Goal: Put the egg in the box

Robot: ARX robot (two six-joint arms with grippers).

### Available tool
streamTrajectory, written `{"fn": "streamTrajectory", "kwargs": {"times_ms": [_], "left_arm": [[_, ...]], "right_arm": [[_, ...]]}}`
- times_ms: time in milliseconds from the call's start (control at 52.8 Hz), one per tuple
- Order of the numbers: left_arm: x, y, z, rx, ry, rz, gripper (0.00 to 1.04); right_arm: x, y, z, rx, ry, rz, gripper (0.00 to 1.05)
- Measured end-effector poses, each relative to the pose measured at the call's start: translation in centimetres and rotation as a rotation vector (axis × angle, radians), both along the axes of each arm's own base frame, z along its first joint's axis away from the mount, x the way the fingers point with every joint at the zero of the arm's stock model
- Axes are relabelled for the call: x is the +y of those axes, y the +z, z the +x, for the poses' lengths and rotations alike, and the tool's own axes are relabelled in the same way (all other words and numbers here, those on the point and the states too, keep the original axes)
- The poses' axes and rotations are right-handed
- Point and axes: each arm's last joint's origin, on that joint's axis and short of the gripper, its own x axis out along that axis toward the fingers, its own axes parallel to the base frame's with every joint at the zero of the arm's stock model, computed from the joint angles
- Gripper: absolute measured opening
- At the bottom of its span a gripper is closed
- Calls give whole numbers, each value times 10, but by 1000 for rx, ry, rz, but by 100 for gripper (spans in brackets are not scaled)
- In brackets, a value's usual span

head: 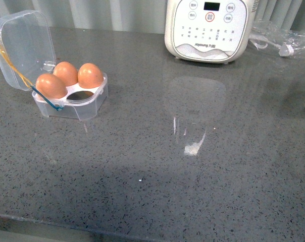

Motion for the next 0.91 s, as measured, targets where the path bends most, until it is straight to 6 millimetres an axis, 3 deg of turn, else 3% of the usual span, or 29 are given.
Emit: {"fn": "streamTrajectory", "kwargs": {"times_ms": [682,909], "left_arm": [[0,0,0,0,0,0,98],[0,0,0,0,0,0,98]], "right_arm": [[-4,-23,-12,47,0,19,97],[-8,-25,-13,48,-10,21,61]]}}
